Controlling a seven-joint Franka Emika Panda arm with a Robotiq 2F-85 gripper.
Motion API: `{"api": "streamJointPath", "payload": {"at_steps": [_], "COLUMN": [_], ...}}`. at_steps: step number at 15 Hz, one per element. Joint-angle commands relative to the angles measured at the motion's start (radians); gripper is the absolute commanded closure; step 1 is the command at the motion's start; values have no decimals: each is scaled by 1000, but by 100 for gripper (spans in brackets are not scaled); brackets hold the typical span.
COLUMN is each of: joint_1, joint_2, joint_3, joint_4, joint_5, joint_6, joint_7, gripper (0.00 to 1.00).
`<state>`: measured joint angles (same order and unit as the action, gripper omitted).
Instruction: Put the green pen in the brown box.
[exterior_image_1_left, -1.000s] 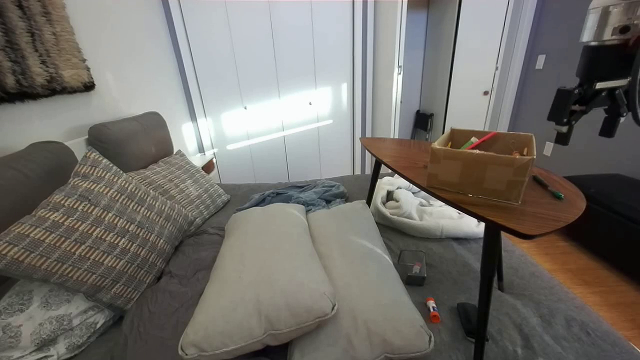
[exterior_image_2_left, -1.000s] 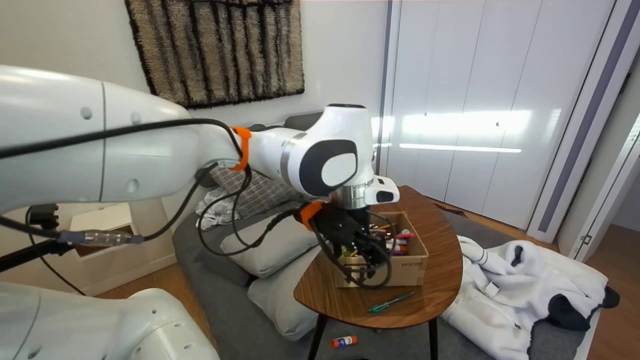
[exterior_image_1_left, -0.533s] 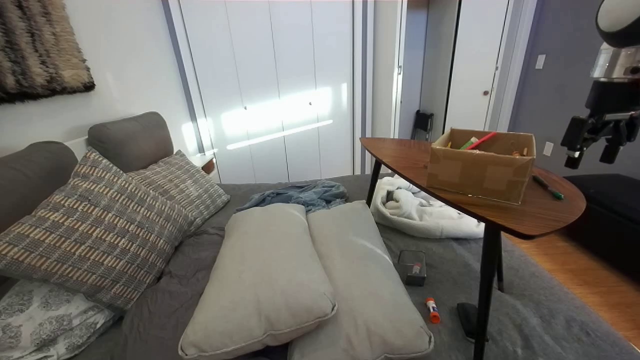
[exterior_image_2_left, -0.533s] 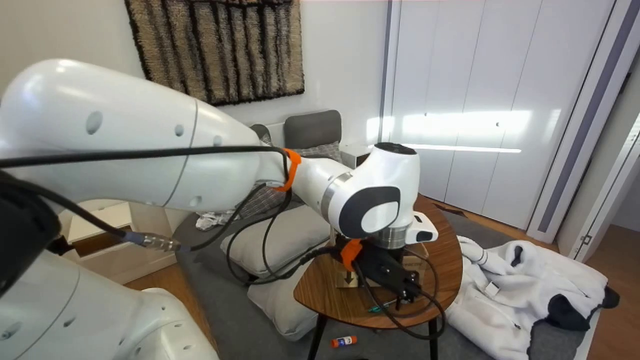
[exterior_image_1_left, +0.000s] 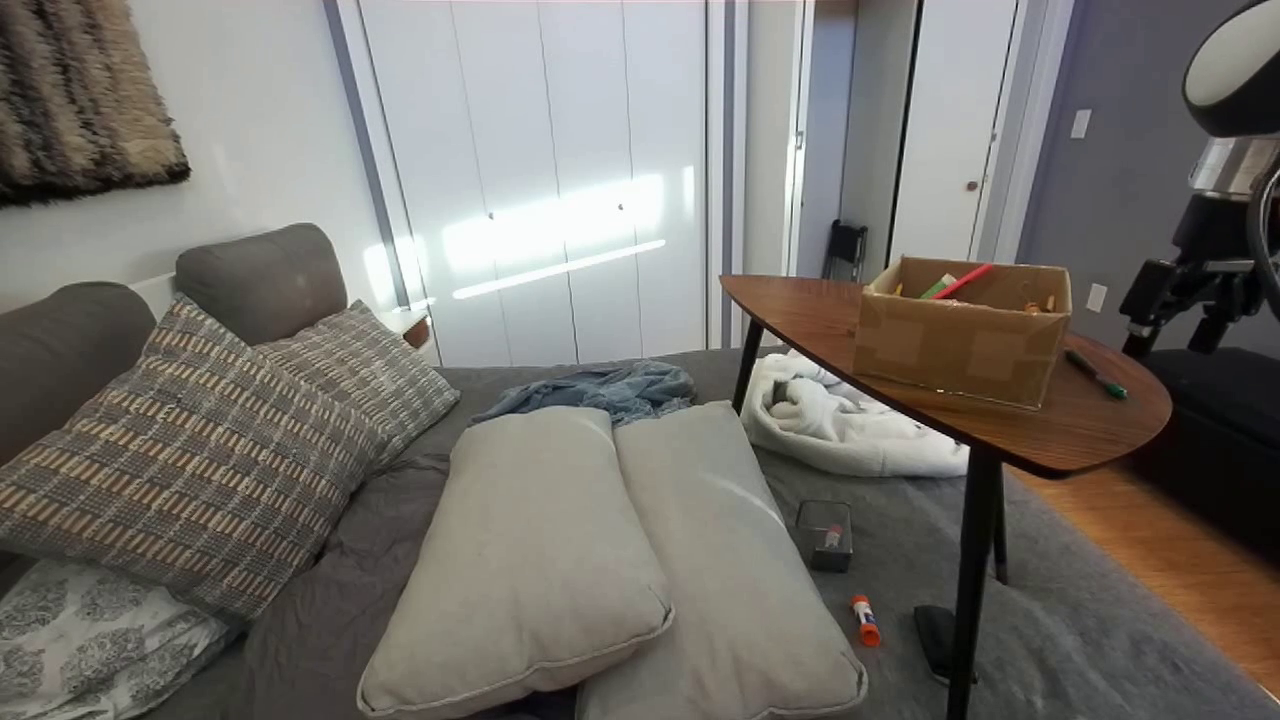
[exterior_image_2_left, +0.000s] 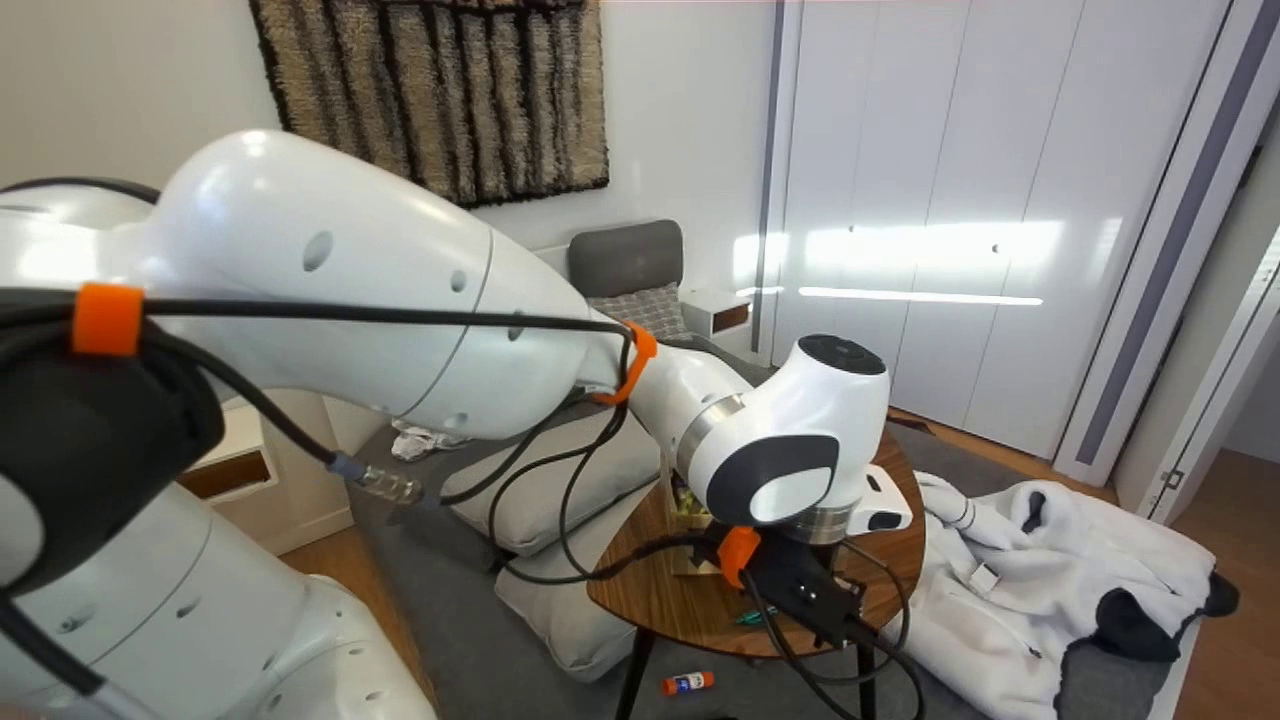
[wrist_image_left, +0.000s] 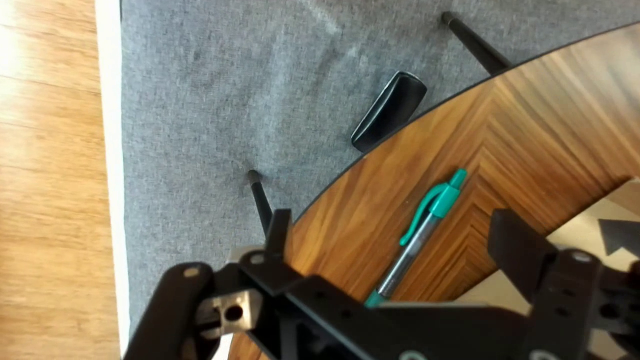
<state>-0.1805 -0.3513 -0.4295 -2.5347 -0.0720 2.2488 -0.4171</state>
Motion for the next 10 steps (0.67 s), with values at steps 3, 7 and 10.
{"api": "streamJointPath", "payload": {"at_steps": [3,7,10], "joint_1": [-12,-11,-15], "joint_2": [59,77,89], "joint_3": [8,18,34], "joint_4": [6,2,-3], "joint_5": [98,133,130], "joint_6": [87,108,143], "joint_7": [-23,-12,9], "gripper": [0,0,0]}}
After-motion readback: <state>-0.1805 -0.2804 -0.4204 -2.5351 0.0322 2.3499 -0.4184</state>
